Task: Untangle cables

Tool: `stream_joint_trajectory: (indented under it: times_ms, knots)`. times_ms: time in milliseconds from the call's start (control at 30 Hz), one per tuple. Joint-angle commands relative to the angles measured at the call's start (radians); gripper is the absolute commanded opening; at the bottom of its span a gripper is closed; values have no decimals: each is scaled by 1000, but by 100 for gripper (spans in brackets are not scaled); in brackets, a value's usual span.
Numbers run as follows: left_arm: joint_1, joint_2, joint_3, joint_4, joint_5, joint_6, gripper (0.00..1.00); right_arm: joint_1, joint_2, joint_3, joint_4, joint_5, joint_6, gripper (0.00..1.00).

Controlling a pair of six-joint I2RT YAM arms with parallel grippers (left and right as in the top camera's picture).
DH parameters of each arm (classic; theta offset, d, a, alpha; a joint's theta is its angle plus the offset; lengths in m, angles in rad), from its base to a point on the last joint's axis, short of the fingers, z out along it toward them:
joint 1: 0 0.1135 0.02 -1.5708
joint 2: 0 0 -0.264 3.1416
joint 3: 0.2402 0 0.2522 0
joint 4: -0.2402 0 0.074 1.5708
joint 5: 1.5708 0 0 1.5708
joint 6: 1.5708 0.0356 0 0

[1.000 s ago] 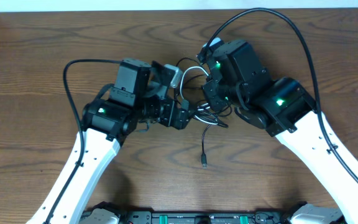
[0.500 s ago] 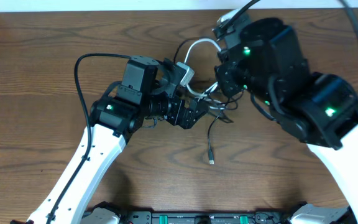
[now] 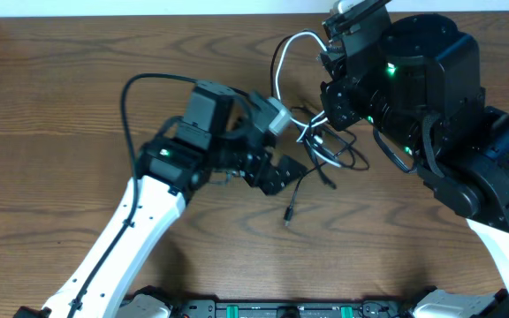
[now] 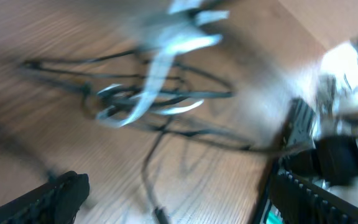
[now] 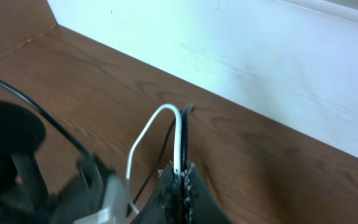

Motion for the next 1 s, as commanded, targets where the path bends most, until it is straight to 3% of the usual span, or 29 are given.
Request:
stream_joint_trajectory:
  times_ms: [0, 133, 367, 667, 967]
  knots:
    - [-60, 22, 6, 29, -8, 165, 98, 15, -19, 23, 2, 1, -20, 1]
    - [-115, 76, 6, 109, -142, 169, 98, 19, -37, 23, -8, 0, -20, 1]
    - [-140, 212, 6, 232, -160, 168, 98, 19, -69, 23, -31, 0, -20, 1]
    - [-101, 251, 7, 200, -278, 142, 98, 19, -126, 23, -37, 64, -21, 1]
    - [30, 232, 7, 182, -351, 89, 98, 19, -186, 23, -42, 157, -20, 1]
